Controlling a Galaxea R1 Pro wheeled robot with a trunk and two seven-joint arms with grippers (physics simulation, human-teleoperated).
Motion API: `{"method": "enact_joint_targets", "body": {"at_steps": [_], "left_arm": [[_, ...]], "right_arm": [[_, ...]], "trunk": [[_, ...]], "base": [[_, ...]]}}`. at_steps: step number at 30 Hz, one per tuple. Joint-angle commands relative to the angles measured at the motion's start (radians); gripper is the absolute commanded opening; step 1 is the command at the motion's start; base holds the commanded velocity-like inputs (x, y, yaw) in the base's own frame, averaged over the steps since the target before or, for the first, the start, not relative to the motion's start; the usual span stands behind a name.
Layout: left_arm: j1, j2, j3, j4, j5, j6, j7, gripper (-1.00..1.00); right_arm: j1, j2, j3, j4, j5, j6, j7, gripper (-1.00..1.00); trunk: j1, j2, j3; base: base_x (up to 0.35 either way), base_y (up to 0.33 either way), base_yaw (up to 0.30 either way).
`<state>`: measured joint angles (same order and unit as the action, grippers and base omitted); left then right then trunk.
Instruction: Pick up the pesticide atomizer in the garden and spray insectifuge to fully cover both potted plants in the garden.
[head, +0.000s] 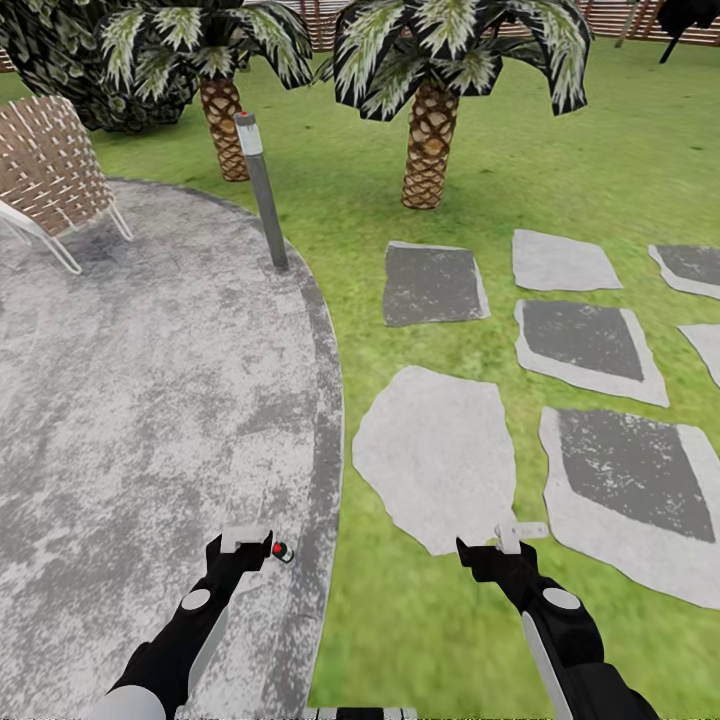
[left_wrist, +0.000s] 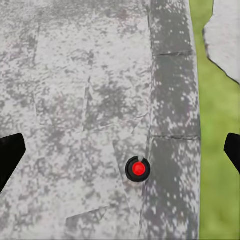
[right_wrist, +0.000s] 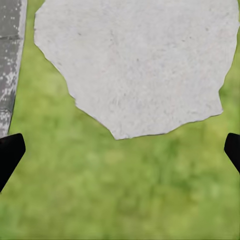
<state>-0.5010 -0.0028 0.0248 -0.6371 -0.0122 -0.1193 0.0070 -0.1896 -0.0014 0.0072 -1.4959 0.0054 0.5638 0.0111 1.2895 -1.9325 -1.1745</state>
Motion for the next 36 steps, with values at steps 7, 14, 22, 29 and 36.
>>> {"method": "enact_joint_targets", "body": {"at_steps": [7,14,22,29,36], "left_arm": [[0.000,0.000,0.001,0.000,-0.001,-0.003,0.001,1.00],[0.000,0.000,0.001,0.000,0.000,-0.003,0.001,1.00],[0.000,0.000,0.001,0.000,0.000,-0.003,0.001,1.00],[0.000,0.000,0.001,-0.003,0.000,-0.003,0.001,1.00],[0.000,0.000,0.003,-0.004,0.000,-0.003,0.001,1.00]], "right_arm": [[-0.001,0.000,-0.001,-0.001,0.001,0.005,0.001,1.00],[0.000,0.000,-0.001,-0.001,0.001,0.005,0.001,1.00],[0.000,0.000,-0.001,-0.001,0.001,0.005,0.000,1.00],[0.000,0.000,0.000,-0.001,0.001,0.005,0.000,1.00],[-0.001,0.000,0.000,-0.001,0.001,0.005,0.000,1.00]], "trunk": [[0.027,-0.050,-0.034],[0.054,-0.099,-0.067],[0.084,-0.155,-0.105],[0.111,-0.204,-0.138],[0.138,-0.253,-0.172]], "base": [[0.000,0.000,-0.001],[0.000,0.000,-0.053],[0.000,0.000,-0.071],[0.000,0.000,-0.071],[0.000,0.000,-0.070]]}}
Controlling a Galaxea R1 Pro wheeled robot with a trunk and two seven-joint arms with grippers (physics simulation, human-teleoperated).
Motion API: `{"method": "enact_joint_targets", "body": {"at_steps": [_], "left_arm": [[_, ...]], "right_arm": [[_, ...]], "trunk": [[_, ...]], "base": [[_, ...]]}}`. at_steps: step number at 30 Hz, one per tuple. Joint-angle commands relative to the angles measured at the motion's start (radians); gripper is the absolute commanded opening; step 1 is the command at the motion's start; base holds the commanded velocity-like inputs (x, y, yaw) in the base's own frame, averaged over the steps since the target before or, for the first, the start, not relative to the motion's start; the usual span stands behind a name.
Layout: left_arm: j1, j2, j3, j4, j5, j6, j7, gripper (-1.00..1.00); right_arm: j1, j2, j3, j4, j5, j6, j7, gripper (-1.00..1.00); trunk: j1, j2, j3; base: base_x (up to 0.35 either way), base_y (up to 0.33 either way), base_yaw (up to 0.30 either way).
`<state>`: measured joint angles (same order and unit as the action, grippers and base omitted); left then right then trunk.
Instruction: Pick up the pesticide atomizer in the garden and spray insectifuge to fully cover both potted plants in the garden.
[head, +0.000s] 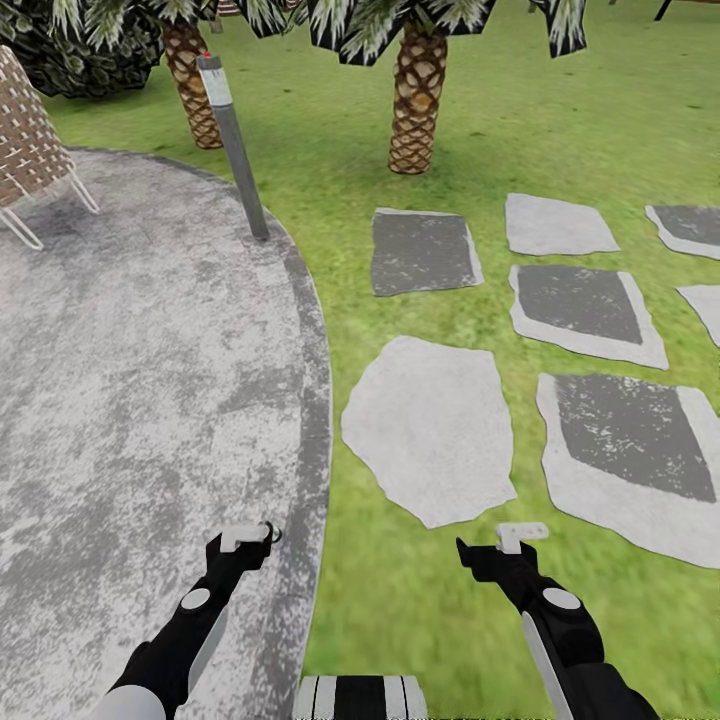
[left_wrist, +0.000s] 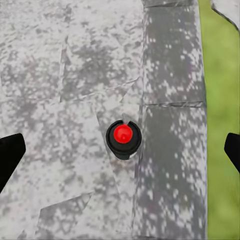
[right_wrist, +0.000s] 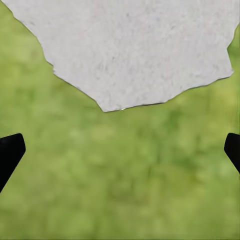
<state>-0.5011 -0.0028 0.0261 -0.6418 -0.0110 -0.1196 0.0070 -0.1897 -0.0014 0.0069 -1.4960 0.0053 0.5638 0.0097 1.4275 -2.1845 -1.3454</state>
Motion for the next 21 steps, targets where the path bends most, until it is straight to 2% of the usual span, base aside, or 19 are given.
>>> {"method": "enact_joint_targets", "body": {"at_steps": [1,16,21], "left_arm": [[0.000,0.000,0.001,0.000,-0.001,-0.003,0.001,1.00],[0.002,-0.002,0.010,-0.005,0.011,-0.022,0.002,1.00],[0.003,-0.001,0.011,-0.006,0.012,-0.027,0.003,1.00]], "right_arm": [[0.000,0.000,0.000,-0.001,0.001,0.005,0.001,1.00],[0.000,0.000,0.001,-0.001,0.001,0.005,0.001,1.00],[0.000,0.000,0.001,-0.002,0.001,0.005,0.001,1.00]], "trunk": [[0.004,-0.007,-0.005],[0.061,-0.112,-0.076],[0.077,-0.140,-0.091]], "base": [[0.000,0.000,-0.069],[0.000,0.000,-0.041],[0.000,0.000,0.000]]}}
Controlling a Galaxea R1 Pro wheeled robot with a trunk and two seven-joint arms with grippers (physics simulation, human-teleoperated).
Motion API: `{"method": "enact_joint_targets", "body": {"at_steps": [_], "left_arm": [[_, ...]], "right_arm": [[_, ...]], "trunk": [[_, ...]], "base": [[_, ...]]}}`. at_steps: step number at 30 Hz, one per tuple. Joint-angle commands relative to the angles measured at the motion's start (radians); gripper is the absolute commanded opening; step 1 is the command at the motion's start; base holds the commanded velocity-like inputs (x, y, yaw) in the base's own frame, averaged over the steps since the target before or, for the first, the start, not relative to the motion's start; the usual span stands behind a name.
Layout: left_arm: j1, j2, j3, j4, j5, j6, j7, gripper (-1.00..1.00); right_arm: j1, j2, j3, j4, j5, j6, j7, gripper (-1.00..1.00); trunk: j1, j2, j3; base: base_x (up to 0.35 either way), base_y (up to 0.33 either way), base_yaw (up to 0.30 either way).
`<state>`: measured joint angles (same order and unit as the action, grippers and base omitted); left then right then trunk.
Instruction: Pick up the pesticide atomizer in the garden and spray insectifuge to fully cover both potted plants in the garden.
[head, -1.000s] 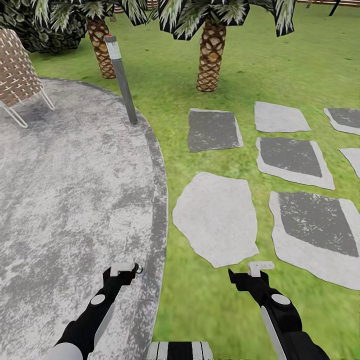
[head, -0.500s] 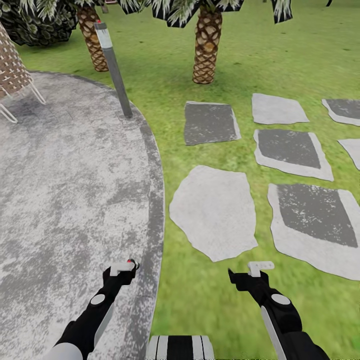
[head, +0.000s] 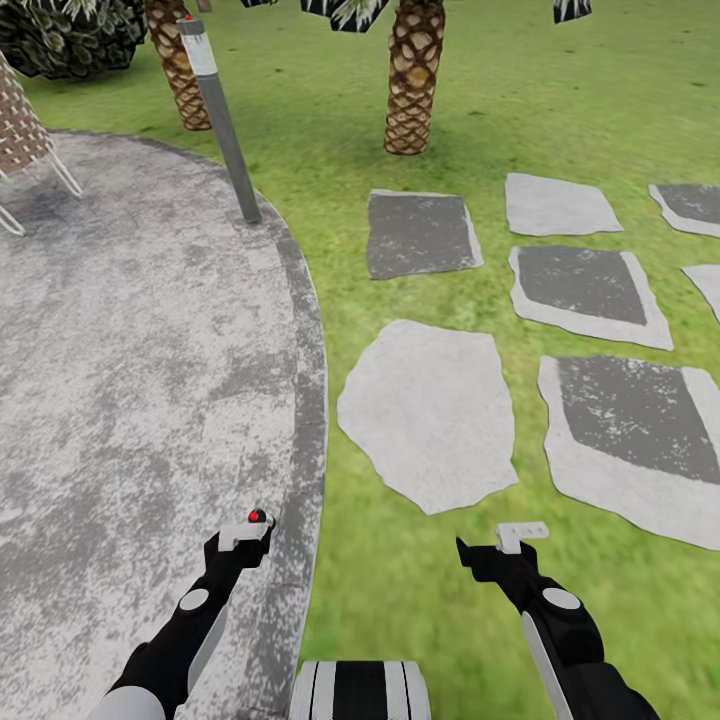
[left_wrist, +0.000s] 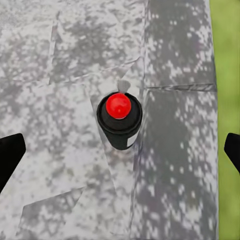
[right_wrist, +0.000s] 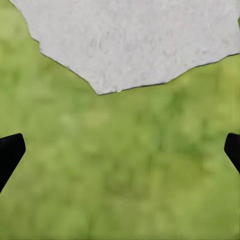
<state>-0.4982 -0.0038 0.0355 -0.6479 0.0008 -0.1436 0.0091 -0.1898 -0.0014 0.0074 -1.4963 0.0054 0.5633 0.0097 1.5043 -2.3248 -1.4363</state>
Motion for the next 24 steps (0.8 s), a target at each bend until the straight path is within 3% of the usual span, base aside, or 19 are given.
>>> {"method": "enact_joint_targets", "body": {"at_steps": [1,19,24], "left_arm": [[0.000,0.000,0.001,0.001,-0.001,-0.003,0.001,1.00],[-0.011,0.001,-0.005,0.011,-0.011,-0.024,0.002,1.00],[-0.011,0.001,-0.005,0.011,-0.011,-0.055,0.002,1.00]], "right_arm": [[0.000,0.000,0.000,-0.001,0.001,0.005,0.001,1.00],[0.000,0.000,0.000,-0.002,0.001,0.004,0.000,1.00],[0.000,0.000,0.000,-0.002,0.001,0.005,0.000,1.00]], "trunk": [[0.000,0.000,-0.001],[0.000,0.000,-0.001],[0.019,-0.035,-0.021]], "base": [[0.000,0.000,0.000],[0.000,0.000,0.000],[0.000,0.000,0.000]]}}
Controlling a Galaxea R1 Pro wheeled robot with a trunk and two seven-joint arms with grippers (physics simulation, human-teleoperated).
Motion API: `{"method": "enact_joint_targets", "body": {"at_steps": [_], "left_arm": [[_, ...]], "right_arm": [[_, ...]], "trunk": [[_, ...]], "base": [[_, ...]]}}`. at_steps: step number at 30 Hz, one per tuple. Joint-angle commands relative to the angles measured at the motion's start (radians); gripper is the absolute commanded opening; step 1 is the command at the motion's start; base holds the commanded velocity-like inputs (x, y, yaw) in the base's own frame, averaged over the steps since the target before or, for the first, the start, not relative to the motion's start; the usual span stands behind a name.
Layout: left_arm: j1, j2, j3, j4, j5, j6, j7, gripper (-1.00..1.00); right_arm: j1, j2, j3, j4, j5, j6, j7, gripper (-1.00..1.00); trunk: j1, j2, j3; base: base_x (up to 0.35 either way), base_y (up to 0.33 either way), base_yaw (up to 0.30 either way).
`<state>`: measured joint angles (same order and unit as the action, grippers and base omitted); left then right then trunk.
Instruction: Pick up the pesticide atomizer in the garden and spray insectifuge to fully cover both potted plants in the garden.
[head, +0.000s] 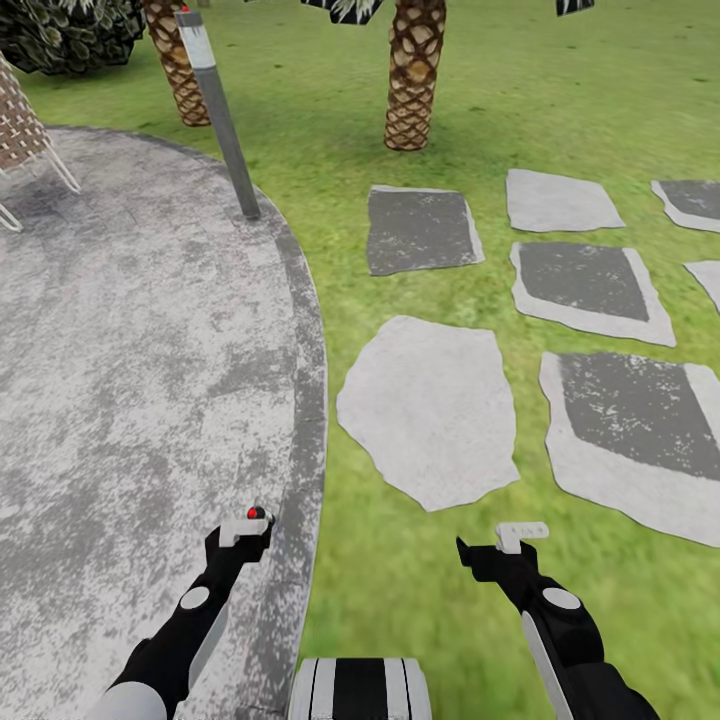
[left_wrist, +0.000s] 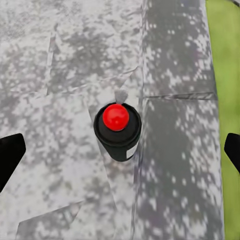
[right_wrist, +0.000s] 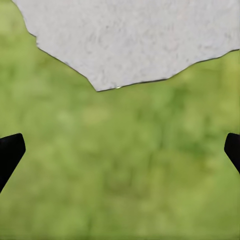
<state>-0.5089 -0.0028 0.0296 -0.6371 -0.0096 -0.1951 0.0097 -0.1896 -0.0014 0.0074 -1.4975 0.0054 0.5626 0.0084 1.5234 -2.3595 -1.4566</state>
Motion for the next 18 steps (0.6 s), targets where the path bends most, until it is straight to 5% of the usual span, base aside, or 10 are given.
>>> {"method": "enact_joint_targets", "body": {"at_steps": [1,18], "left_arm": [[0.000,0.000,0.001,0.001,-0.001,-0.005,0.001,1.00],[0.001,0.000,0.000,-0.011,-0.003,-0.036,0.001,1.00]], "right_arm": [[0.000,0.000,0.000,-0.001,0.001,0.006,0.001,1.00],[0.000,0.000,0.000,-0.001,0.001,0.005,0.001,1.00]], "trunk": [[0.004,-0.007,-0.005],[0.069,-0.126,-0.084]], "base": [[0.000,0.000,0.000],[0.000,0.000,0.000]]}}
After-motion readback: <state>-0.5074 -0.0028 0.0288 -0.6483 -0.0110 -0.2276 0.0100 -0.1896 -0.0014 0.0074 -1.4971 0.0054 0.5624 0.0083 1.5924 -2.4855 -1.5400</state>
